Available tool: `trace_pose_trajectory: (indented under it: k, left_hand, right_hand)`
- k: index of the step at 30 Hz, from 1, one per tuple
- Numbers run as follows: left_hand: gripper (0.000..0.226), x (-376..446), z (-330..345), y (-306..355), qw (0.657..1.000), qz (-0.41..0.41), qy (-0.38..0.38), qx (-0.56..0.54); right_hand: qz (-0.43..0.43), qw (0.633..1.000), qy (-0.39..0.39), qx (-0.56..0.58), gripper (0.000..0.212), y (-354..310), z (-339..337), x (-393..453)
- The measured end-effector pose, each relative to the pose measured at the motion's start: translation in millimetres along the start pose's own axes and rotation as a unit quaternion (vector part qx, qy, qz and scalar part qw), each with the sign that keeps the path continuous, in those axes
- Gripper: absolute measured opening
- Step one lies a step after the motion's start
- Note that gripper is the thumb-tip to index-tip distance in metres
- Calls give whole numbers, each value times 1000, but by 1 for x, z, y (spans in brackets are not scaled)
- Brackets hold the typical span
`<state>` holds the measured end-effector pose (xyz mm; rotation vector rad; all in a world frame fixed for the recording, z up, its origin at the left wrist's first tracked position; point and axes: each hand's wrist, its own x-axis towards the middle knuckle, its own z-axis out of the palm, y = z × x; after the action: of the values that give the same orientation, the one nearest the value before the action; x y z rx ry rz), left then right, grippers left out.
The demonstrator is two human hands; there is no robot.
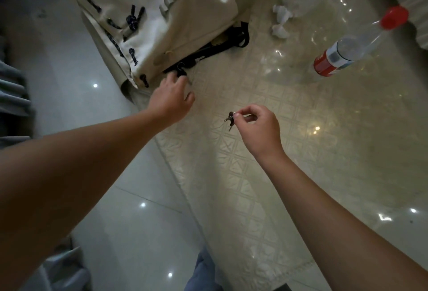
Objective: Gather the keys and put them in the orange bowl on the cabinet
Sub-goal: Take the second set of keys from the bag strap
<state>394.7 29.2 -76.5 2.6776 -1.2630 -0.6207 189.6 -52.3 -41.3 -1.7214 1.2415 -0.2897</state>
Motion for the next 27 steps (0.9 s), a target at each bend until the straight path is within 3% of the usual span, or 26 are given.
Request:
trace_pose_trajectory:
  k: [9,18,27]
  left_hand:
    - [43,52,3,-10,982,-153,26,-112]
    - [35,66,10,-1,975,-180,83,-103]
    - [30,75,6,20,974,-186,62,-110]
  right_hand:
    - [-9,1000,0,5,9,2,7,6]
    - [-22,1000,13,9,7,13,5,-1]
    - [-28,999,21,13,7,31,-8,-5]
